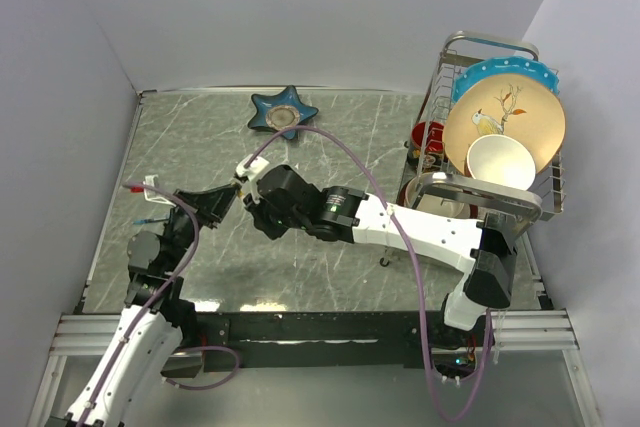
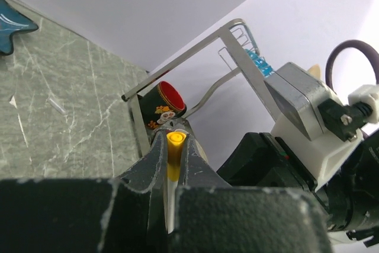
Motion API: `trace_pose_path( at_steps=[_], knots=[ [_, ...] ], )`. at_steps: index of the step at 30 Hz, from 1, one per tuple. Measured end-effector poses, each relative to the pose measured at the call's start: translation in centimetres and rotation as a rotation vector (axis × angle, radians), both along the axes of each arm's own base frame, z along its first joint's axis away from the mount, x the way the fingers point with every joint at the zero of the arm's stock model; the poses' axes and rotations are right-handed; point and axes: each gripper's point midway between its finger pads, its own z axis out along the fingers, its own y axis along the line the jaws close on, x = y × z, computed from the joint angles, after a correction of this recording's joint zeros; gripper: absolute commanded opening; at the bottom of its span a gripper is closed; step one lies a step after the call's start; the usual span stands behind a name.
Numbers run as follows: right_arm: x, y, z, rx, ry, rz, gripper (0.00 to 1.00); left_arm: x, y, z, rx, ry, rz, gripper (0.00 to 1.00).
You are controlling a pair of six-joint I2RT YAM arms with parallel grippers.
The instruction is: Insert the pens into the pen caps
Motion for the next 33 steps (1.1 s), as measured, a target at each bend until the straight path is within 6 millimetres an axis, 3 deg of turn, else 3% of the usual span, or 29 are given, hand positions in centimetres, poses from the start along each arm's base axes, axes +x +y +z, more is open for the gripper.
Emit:
trace_pose_path(
  at_steps=[5,10,13,23,26,30,33],
  knots=[
    [0.9,-0.1,0.2,0.038,-0.028,-0.029,0.15,1.1,-0.3,0.5,0.037,0.054,0.005,0.01],
    [1.4,-0.7,1.6,0.113,-0.063,-0.061,0.01,1.7,-1.0,2.0,0.072,0.078,-0.016,0.01],
    [1.7,-1.3,2.3,0.15,-0.076,-0.084,0.0,2.3,-1.7,2.6,0.091,0.09,-0.041,0.01],
    [1.9,-1.5,2.4,0.17,-0.065,-0.106,0.39,2.8,-2.0,2.3,0.119,0.131,-0.052,0.01],
    [3.1,-0.7,5.6,0.284,-0.115,-0.146,0.45,1.9,-3.1,-1.0,0.175,0.257,-0.117,0.01],
    [3.8,-1.2,9.0,0.393,-0.127,-0.196,0.48,2.1,-3.0,-4.8,0.245,0.405,-0.116,0.01],
    [3.6,-1.6,10.1,0.433,-0.113,-0.212,0.49,2.5,-2.6,-5.8,0.282,0.459,-0.09,0.01]
  ],
)
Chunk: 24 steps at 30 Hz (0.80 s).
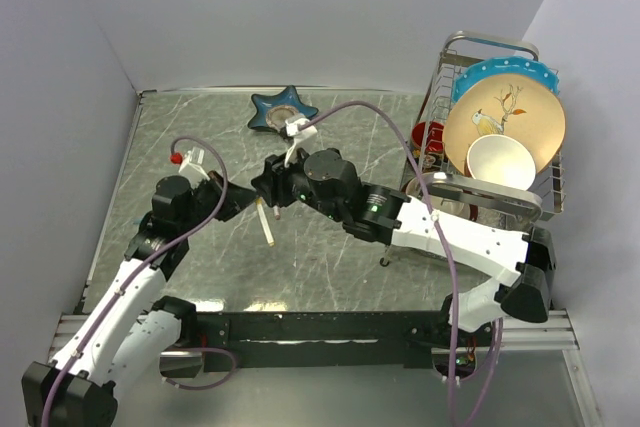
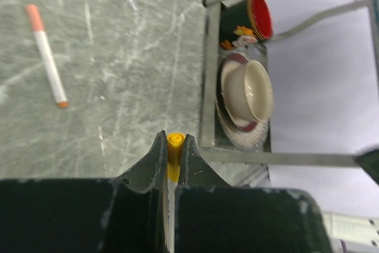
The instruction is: Insert the pens into the pen caps
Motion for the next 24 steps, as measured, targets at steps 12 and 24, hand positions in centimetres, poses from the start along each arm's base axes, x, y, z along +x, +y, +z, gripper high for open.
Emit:
trace_pose_path(
  at_steps=[12,24],
  knots=[
    [-2.7,-2.6,-0.2,0.01,0.063,0.035,0.54,6.1,2.6,-3.2,0.211,0.097,0.167,0.01],
    [-5.4,-5.0,2.5,0.019,0.016,0.065,0.55,12.6,4.7,-11.9,0.458,0.319,0.212,0.06]
  ],
)
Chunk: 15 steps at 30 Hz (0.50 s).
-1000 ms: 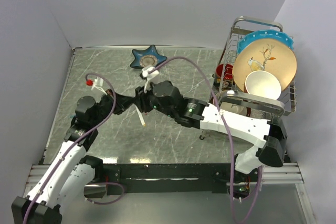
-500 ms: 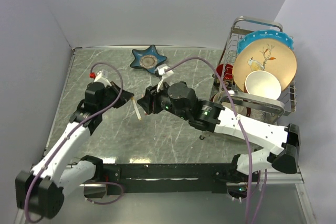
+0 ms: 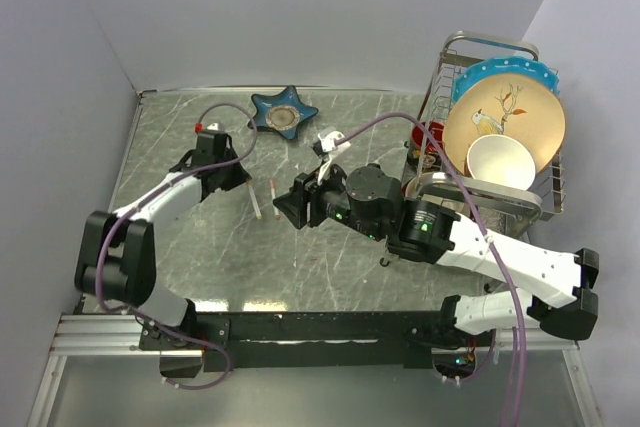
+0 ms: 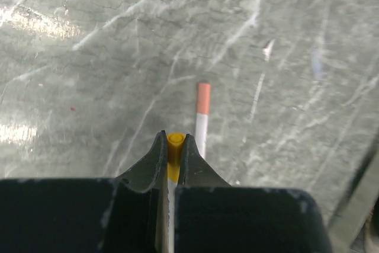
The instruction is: Insert the pens into the pen caps
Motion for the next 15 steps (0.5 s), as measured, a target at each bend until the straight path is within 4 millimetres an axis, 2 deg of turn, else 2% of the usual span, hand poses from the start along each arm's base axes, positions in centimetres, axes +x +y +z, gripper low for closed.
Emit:
trace_pose_path(
  at_steps=[7,12,15],
  knots=[
    [0.4,-0.9,0.3,-0.006,-0.017,-0.035,0.55,0.7,0.6,-3.8,0.075,0.086,-0.002,0.09],
    [0.5,-1.2,-0.3,-0.027,-0.018,-0.045,0.55,0.7,0.9,-5.5,0.106,0.127,-0.005,0.12],
    [0.6,-1.4,-0.4,-0.034,-0.019,-0.058,0.55,0.8,1.0,-6.4,0.115,0.149,-0.009,0.19]
  ],
)
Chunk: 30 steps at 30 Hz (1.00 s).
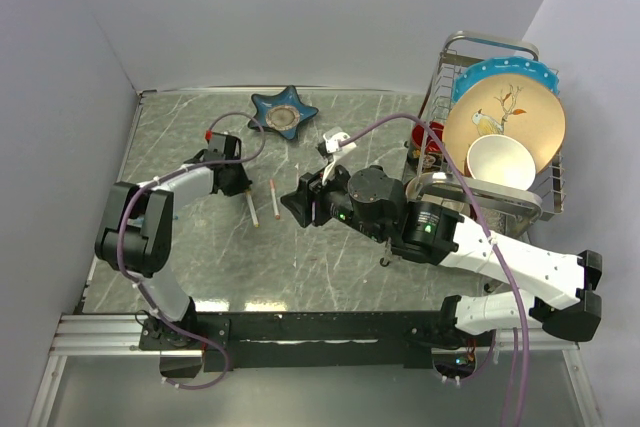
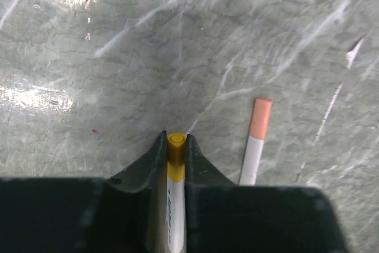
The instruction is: Insert the pens into the pen caps
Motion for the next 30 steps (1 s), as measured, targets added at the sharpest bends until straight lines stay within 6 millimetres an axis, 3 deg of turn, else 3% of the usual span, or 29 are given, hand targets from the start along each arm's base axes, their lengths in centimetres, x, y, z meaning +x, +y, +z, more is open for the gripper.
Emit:
trace_pose_path(
  at_steps=[6,10,12,13,15,17,19,22,25,28,30],
  knots=[
    [0.5,-0.4,0.0,-0.006,-0.006,-0.035,0.54,-0.2,0.0,-0.7,0.006,0.027,-0.004,0.39],
    [0.7,-0.6,-0.2,-0.013,-0.007,-0.049,0.54,0.2,-0.1,0.2,0.001,0.016,-0.003,0.45],
    [0.8,-0.7,-0.2,-0.019,-0.012,-0.054,0.54,0.3,-0.2,1.2,-0.002,0.001,-0.004,0.53],
    [0.8,-0.7,-0.2,-0.019,-0.015,-0.055,0.54,0.3,-0.1,1.8,-0.004,-0.01,-0.005,0.55],
    [0.9,-0.9,-0.4,-0.025,-0.024,-0.061,0.54,0.4,0.0,4.1,-0.018,-0.051,-0.002,0.75],
    [1.1,-1.2,-0.7,-0.043,-0.032,-0.071,0.54,0.2,0.1,7.3,-0.047,-0.117,-0.002,0.89],
    [1.4,-1.3,-0.8,-0.06,-0.037,-0.087,0.54,0.0,0.5,10.9,-0.072,-0.202,0.0,0.95],
    [2.0,-1.2,-0.3,-0.092,-0.045,-0.111,0.54,-1.0,1.1,15.9,-0.099,-0.325,0.006,0.99],
    [2.9,-0.3,0.7,-0.112,-0.056,-0.132,0.54,-2.4,1.3,19.1,-0.111,-0.403,-0.004,0.99],
    [3.9,0.8,0.9,-0.143,-0.066,-0.153,0.54,-3.9,1.8,20.4,-0.111,-0.445,0.0,0.99],
    [4.6,1.4,0.1,-0.19,-0.07,-0.171,0.54,-5.1,2.4,20.1,-0.097,-0.447,0.016,0.99]
  ],
)
